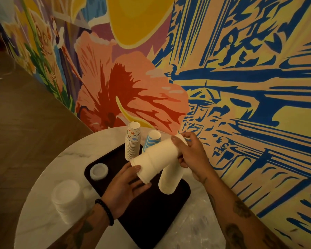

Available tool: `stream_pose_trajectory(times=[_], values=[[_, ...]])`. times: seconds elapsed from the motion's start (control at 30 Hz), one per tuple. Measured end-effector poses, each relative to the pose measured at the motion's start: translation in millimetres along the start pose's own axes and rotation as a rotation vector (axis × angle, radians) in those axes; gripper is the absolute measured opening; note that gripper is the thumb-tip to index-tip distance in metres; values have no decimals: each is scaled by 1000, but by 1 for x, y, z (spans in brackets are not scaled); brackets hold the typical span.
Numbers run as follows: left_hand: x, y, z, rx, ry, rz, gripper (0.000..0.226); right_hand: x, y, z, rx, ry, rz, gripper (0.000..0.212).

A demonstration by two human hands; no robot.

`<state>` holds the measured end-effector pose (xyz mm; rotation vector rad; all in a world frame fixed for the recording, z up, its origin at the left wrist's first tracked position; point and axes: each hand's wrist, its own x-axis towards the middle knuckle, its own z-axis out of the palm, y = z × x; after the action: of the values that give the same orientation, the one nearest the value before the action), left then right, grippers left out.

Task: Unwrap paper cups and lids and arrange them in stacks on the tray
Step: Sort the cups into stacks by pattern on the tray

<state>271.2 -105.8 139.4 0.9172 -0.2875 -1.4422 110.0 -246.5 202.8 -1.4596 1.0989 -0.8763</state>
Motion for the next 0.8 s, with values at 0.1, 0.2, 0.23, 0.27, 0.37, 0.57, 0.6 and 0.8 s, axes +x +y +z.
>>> stream_pose_trajectory(times=[0.1,0.2,0.23,0.27,0.37,0.57,0.6,0.8], values=[[0,1,-9,-51,22,-13,52,10,-10,-16,0,99,-67,35],[1,1,-13,-78,34,-21,51,16,-23,-29,-50,202,-152,47],[1,1,-13,-85,36,-26,51,17,-26,-33,-88,225,-187,48],[1,2,-13,-93,36,-29,50,17,-29,-35,-134,240,-220,47],[1,3,-12,-112,40,-33,49,17,-33,-38,-275,262,-273,47],[3,4,-12,-119,46,-30,52,17,-10,-31,-567,167,-201,53],[3,5,-12,-116,44,-27,52,16,-4,-28,-633,132,-172,53],[3,5,-14,-106,40,-17,53,11,22,-16,-823,56,-119,48]])
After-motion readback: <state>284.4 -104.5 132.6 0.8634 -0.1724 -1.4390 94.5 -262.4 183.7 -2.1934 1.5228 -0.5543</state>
